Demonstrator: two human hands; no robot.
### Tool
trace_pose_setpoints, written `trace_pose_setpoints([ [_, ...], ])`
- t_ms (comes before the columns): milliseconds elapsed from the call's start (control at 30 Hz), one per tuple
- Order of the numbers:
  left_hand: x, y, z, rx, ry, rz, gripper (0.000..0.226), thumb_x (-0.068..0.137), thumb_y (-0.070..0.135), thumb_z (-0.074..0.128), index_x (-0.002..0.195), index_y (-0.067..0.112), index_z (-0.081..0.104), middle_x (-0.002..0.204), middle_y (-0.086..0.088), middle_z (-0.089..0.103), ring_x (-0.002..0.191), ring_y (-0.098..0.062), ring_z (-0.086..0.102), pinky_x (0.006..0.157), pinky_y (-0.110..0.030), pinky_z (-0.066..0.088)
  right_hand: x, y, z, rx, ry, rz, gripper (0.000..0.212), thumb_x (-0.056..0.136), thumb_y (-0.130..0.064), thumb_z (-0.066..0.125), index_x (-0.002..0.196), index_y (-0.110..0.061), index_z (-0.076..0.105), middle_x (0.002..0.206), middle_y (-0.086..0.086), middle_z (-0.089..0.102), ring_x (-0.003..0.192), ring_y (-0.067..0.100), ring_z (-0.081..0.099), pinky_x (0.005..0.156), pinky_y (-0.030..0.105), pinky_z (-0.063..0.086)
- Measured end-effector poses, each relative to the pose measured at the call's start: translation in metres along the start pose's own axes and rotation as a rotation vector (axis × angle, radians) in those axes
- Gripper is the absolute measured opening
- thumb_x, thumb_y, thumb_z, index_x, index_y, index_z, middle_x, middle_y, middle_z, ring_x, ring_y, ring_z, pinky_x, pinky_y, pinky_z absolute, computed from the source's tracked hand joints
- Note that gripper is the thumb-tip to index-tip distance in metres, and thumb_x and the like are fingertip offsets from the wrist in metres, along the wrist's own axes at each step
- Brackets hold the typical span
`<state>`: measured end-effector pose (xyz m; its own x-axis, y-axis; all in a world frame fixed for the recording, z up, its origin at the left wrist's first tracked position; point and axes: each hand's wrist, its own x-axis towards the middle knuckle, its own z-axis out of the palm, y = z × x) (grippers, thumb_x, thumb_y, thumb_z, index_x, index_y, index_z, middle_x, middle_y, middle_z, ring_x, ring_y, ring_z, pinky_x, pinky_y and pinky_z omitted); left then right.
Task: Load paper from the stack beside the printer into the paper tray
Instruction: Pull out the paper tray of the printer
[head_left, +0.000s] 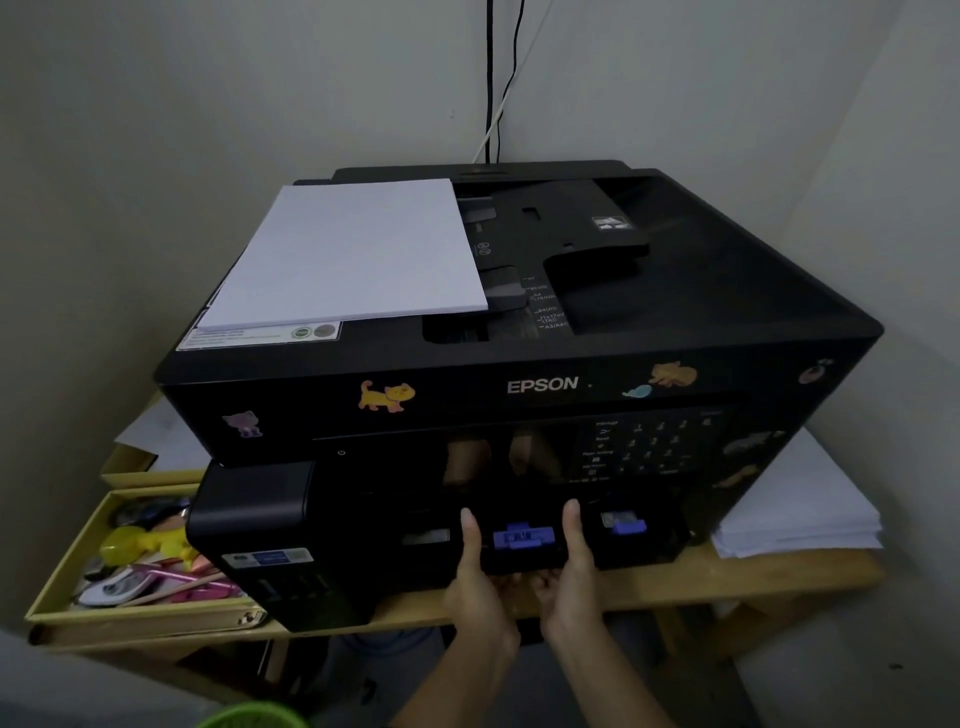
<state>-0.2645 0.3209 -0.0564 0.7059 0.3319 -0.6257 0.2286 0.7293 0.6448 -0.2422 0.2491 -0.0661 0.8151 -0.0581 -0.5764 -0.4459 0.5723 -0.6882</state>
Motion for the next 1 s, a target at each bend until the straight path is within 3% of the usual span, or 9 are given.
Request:
trace_pose_setpoints([
  [167,-0.014,0.002,0.002,0.330,0.071,0.010,0.054,0.081,0.067,0.047,0.091,0.017,0.067,0.095,-0.008,0.069,0.091,-0.025,0.064,0.089,-0.040,0.052,-0.011,-0.003,0.004,-0.018,0.199,-0.004,0.046,0.070,-0.050,0.073,0.101,-0.018,0.060,0.112,0.009,0.066,0.098,0.023,0.063,0.082,0.036,0.049],
  [300,-0.029,0.007,-0.010,0.983,0.076,0.362,0.047,0.091,0.053,0.046,0.076,0.013,0.065,0.068,0.001,0.062,0.062,-0.010,0.057,0.070,-0.030,0.050,-0.023,-0.003,0.015,-0.337,0.461,0.095,0.060,0.081,-0.052,0.062,0.120,-0.007,0.051,0.132,0.018,0.034,0.112,0.036,0.042,0.084,0.043,0.043],
  [433,-0.030,0.016,-0.018,1.361,-0.068,0.862,0.018,0.093,0.029,0.052,0.092,0.013,0.061,0.086,0.000,0.061,0.075,-0.011,0.058,0.067,-0.021,0.047,-0.035,0.000,0.017,-0.832,0.640,-0.434,0.081,0.076,-0.036,0.073,0.138,-0.007,0.030,0.140,0.023,0.024,0.123,0.043,0.031,0.100,0.051,0.036],
  [500,-0.027,0.020,-0.019,1.461,-0.066,1.075,0.014,0.085,0.021,0.064,0.095,0.011,0.063,0.092,-0.003,0.062,0.084,-0.017,0.059,0.075,-0.025,0.050,-0.035,0.007,0.011,-1.142,0.621,-0.780,0.063,0.076,-0.030,0.074,0.127,-0.007,0.046,0.135,0.022,0.037,0.119,0.041,0.037,0.099,0.052,0.037],
  [567,-0.017,0.022,-0.021,1.610,-0.045,1.206,0.021,0.080,0.024,0.070,0.096,0.011,0.067,0.095,-0.004,0.066,0.089,-0.021,0.062,0.078,-0.030,0.053,-0.030,0.010,0.006,-1.345,0.559,-0.922,0.037,0.081,-0.028,0.069,0.111,-0.008,0.061,0.126,0.018,0.049,0.117,0.036,0.043,0.099,0.050,0.038],
  [667,-0.005,0.025,-0.026,1.785,-0.066,1.066,0.041,0.094,0.042,0.043,0.118,0.014,0.059,0.109,-0.002,0.067,0.103,-0.018,0.060,0.092,-0.030,0.045,-0.023,0.011,0.001,-1.506,0.459,-0.941,0.023,0.088,-0.026,0.060,0.099,-0.007,0.069,0.114,0.011,0.063,0.115,0.030,0.051,0.105,0.048,0.035],
  [733,0.001,0.021,-0.031,1.799,-0.046,1.075,0.049,0.095,0.048,0.039,0.123,0.012,0.058,0.107,-0.003,0.070,0.101,-0.018,0.063,0.093,-0.028,0.044,-0.018,0.010,-0.004,-1.575,0.410,-0.939,0.027,0.091,-0.027,0.054,0.100,-0.008,0.070,0.110,0.009,0.068,0.117,0.028,0.054,0.110,0.048,0.029],
  [833,0.006,0.013,-0.033,1.892,-0.066,0.986,0.062,0.096,0.053,0.024,0.141,0.013,0.038,0.130,-0.004,0.059,0.121,-0.020,0.050,0.107,-0.032,0.030,-0.013,0.008,-0.011,-1.606,0.340,-0.939,0.031,0.094,-0.031,0.048,0.105,-0.011,0.069,0.113,0.006,0.068,0.121,0.025,0.051,0.114,0.047,0.023],
  [1000,0.003,0.013,-0.038,2.032,-0.073,0.930,0.062,0.096,0.052,0.026,0.147,0.016,0.024,0.142,-0.001,0.046,0.130,-0.019,0.040,0.111,-0.030,0.022,-0.020,0.005,-0.017,-1.632,0.281,-0.897,0.042,0.096,-0.039,0.037,0.102,-0.012,0.069,0.114,0.005,0.067,0.124,0.023,0.047,0.116,0.044,0.016],
])
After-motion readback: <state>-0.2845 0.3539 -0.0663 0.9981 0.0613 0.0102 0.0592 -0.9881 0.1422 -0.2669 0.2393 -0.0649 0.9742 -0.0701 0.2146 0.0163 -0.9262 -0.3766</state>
